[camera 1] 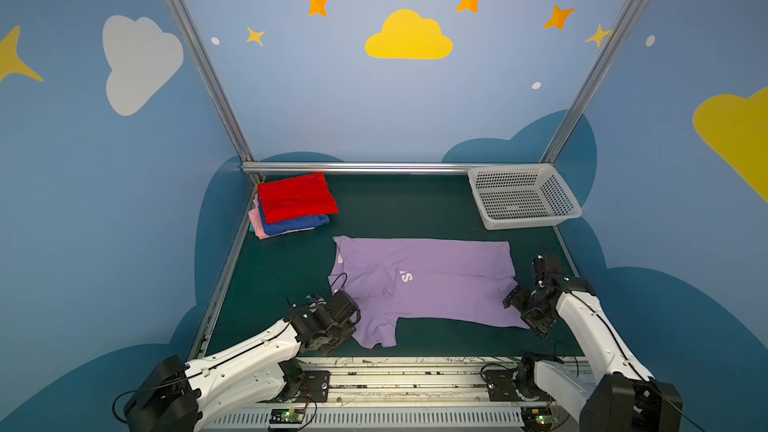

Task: Fold and stack the t-shirts
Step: 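Grasp the shirt's near edges with both grippers and pull toward the robot, then lift the near edges with both grippers and fold them over toward the far edge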

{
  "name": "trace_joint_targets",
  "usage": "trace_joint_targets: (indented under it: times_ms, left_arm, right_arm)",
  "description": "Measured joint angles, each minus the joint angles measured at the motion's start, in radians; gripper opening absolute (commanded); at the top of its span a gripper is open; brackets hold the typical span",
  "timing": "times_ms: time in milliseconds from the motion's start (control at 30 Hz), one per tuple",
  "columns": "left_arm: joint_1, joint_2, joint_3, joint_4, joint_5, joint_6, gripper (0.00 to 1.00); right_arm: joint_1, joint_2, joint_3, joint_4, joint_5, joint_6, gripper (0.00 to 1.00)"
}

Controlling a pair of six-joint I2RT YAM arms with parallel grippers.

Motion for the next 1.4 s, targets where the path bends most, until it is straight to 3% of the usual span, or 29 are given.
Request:
trace_joint_targets:
  times_ms: [100,167,267,300,400,467,967,1033,1100,1200,1400]
  left_arm:
    - [0.009,0.001,-0.008,0.048,0.007,0.009,0.47]
    - [0.014,0.015,-0.014,0.097,0.014,0.015,0.35]
    - [0.017,0.053,-0.018,0.163,0.023,0.032,0.10]
    - [0.018,0.067,-0.018,0.171,0.028,0.036,0.04]
    - [0.032,0.078,-0.018,0.177,0.045,0.052,0.04]
    - [0.048,0.074,-0.018,0.174,0.055,0.056,0.04]
    - [0.187,-0.035,0.112,0.050,0.065,0.141,0.04]
    - [0.190,-0.021,0.118,0.047,0.072,0.142,0.04]
    - [0.192,0.005,0.119,0.048,0.087,0.142,0.04]
    - [0.192,0.039,0.119,0.047,0.104,0.143,0.04]
    - [0.193,0.052,0.119,0.047,0.114,0.143,0.04]
  right_arm:
    - [0.000,-0.017,-0.045,0.006,0.016,0.033,0.82]
    - [0.000,-0.022,-0.072,0.013,0.023,0.052,0.76]
    - [0.000,-0.036,-0.106,0.045,0.029,0.073,0.55]
    - [0.000,-0.042,-0.117,0.061,0.032,0.075,0.40]
    - [0.000,-0.056,-0.141,0.114,0.040,0.085,0.08]
    - [-0.002,-0.062,-0.143,0.138,0.047,0.080,0.00]
    - [-0.010,-0.021,-0.025,0.219,0.042,0.027,0.01]
    - [-0.011,-0.006,-0.008,0.214,0.029,0.024,0.51]
    - [-0.011,0.011,0.006,0.200,0.014,0.018,0.73]
    - [-0.011,0.040,0.005,0.171,-0.021,0.020,0.77]
    - [-0.011,0.100,-0.052,0.150,-0.084,0.035,0.76]
